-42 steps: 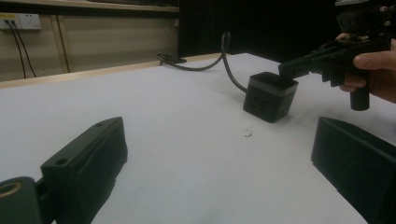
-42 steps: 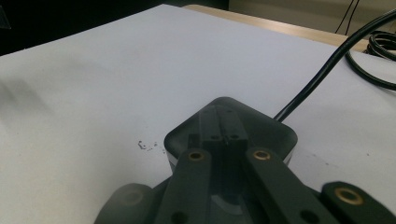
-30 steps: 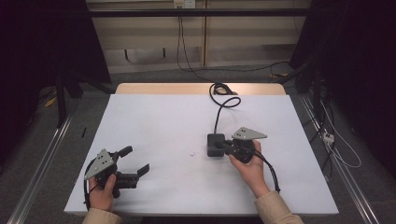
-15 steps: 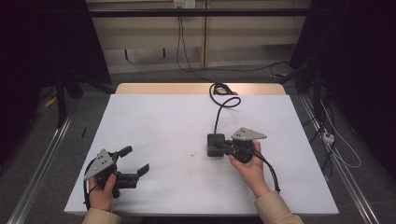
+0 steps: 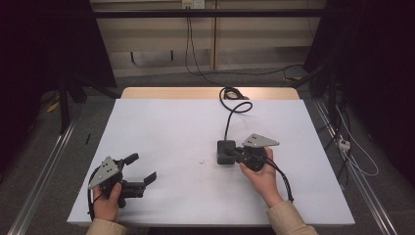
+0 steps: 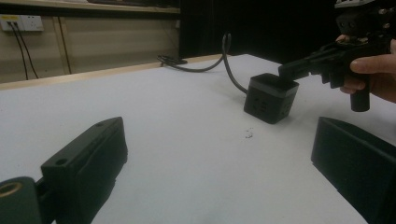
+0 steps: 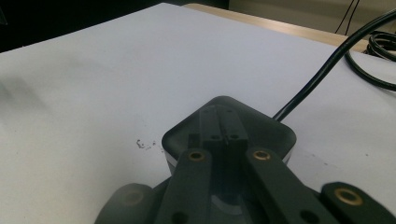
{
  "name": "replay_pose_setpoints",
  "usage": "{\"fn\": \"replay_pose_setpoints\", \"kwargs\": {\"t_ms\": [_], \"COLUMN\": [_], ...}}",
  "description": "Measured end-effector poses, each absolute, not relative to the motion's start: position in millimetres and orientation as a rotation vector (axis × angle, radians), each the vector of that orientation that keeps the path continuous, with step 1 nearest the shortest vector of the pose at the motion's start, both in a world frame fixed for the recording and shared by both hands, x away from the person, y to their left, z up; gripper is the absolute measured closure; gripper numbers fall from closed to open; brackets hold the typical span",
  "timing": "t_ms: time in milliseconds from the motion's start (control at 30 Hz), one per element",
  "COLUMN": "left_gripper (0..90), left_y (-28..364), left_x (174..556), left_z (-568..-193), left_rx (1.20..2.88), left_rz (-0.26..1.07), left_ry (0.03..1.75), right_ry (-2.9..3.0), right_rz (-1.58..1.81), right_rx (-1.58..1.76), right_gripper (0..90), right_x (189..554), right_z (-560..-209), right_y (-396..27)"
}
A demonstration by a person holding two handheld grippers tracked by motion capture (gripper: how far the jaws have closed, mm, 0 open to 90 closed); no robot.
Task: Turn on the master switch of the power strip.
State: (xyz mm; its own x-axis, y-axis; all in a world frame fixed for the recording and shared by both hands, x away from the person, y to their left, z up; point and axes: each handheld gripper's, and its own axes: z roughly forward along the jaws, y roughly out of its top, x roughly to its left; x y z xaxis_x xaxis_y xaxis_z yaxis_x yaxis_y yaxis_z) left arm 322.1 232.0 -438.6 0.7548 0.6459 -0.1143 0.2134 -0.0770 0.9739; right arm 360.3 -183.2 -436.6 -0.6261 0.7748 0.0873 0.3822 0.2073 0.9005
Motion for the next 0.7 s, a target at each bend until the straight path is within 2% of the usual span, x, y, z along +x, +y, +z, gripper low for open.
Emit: {"fn": "replay_pose_setpoints", "kwargs": {"t_ms": [700], "left_gripper": [3.2], "left_y": [231.5], "left_x": [322.3], "left_z": [-439.2], "left_rx": [1.643], "left_rz": [0.409], "left_ry": [0.699], "right_ry": [2.097], "right_rz": [1.376], "right_rx": [1.076], "right_gripper": [90.0], "right_x": [358.9], "right_z": [-436.6], "right_y": [-181.2]}}
